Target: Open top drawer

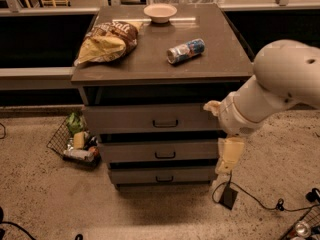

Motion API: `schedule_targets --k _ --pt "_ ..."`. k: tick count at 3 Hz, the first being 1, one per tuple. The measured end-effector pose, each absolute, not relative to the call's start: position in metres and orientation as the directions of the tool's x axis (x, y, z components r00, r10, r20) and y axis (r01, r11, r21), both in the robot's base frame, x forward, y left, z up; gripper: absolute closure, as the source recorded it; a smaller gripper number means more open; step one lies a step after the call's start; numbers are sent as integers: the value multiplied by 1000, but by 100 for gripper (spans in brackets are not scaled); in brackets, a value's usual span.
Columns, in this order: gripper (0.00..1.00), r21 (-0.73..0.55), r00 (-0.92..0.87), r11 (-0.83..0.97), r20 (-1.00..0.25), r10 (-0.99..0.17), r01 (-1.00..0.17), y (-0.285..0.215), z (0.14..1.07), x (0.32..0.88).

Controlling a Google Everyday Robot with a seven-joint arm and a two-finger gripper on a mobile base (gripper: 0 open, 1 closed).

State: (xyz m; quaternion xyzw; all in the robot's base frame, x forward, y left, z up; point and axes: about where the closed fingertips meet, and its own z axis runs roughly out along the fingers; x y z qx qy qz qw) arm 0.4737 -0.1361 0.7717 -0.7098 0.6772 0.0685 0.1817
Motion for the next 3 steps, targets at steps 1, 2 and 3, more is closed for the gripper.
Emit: schedule_targets --k 1,2,3 --pt "0 -243 153 -73 -328 -932 -967 -126 715 534" --pt "0 -287 184 -89 -321 -929 -954 -123 688 574" --pt "0 -323 208 -103 -310 -928 -941 -122 680 601"
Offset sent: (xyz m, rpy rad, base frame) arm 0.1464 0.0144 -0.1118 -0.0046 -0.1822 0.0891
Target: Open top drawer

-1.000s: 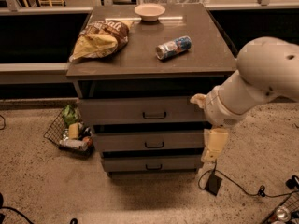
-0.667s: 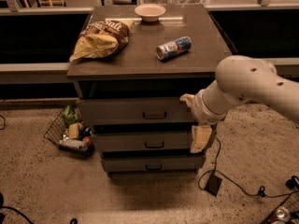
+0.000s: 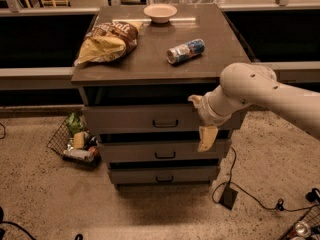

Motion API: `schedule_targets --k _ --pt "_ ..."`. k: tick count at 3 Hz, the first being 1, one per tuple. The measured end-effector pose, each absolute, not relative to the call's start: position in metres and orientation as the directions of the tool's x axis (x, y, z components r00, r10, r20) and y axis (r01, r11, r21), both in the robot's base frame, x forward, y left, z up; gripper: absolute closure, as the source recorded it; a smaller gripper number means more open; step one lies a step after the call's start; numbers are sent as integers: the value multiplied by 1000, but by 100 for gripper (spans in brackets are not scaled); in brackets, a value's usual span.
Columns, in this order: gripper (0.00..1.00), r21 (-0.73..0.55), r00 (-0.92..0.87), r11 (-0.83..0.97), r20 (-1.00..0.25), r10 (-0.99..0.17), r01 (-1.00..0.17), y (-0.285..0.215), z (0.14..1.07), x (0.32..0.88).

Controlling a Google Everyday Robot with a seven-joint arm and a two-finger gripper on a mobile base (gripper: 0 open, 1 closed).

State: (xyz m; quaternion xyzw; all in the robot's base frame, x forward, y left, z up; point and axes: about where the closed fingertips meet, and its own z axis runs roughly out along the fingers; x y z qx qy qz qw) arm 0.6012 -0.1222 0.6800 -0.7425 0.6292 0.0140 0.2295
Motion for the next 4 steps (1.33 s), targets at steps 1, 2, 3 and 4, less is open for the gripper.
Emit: schedule_targets --k 1,2,3,4 --pt "0 -332 207 -101 -302 -930 -938 -122 669 623" --pt "0 -320 193 -92 -300 -934 -943 -126 658 638" --pt "0 -291 156 -66 -298 -942 -955 -139 644 648" --pt "16 -264 128 -47 -302 -945 -963 -151 633 650"
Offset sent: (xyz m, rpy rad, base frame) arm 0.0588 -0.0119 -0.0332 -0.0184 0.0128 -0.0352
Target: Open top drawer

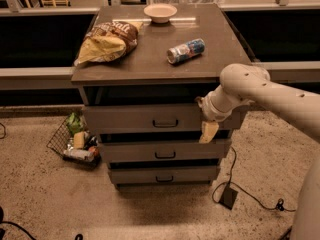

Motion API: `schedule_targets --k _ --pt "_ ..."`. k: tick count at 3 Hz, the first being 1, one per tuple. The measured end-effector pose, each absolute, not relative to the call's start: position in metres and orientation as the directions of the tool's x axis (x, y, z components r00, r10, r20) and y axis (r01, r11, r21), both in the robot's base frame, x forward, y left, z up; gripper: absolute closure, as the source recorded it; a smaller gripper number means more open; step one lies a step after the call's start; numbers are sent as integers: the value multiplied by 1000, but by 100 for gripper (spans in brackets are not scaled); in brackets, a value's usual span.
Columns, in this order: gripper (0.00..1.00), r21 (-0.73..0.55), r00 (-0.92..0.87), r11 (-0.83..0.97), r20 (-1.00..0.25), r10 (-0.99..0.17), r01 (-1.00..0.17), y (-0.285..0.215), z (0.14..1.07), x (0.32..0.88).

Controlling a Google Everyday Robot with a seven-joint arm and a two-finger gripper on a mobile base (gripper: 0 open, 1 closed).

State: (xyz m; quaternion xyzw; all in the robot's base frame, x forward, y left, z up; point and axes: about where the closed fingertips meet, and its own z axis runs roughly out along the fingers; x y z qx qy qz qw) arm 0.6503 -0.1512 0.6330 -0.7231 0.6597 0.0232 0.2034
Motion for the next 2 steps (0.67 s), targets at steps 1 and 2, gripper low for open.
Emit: schedule_targets --k 1,2 --pt "39 -261 129 -49 -300 -945 -964 -156 635 644" --pt "62 -262 146 -66 -300 -943 -963 -157 644 634"
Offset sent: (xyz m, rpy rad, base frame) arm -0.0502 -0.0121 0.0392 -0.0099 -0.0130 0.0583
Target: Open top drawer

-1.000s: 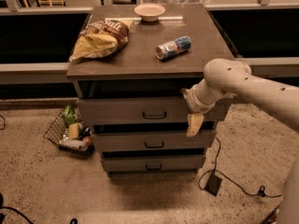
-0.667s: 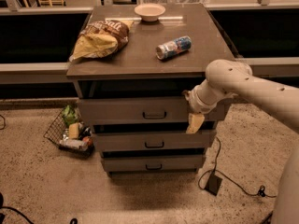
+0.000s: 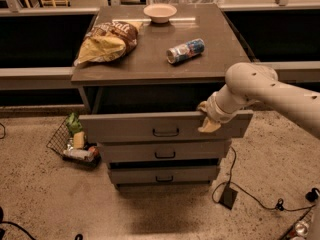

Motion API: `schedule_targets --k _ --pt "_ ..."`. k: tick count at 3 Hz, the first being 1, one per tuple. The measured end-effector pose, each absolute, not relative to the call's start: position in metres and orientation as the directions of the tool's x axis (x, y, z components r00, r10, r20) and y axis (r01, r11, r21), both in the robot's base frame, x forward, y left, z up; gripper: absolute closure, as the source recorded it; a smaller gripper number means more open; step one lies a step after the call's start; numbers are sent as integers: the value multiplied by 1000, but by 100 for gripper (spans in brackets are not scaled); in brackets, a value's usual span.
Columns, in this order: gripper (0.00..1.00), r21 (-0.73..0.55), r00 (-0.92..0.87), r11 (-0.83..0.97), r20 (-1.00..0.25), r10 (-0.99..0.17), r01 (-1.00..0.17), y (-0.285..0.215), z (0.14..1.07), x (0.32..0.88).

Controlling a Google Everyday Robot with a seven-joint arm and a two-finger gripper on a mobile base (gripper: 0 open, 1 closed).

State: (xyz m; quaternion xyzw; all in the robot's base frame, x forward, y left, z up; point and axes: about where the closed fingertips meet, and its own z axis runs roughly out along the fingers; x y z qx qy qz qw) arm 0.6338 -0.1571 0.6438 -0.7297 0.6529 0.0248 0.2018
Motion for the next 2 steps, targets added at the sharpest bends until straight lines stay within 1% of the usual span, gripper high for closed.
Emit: schedule_targets --k 1,2 --pt "87 -252 175 -98 -307 -936 -963 -155 656 613" --pt "89 -252 178 -100 -306 -935 -962 -155 657 612"
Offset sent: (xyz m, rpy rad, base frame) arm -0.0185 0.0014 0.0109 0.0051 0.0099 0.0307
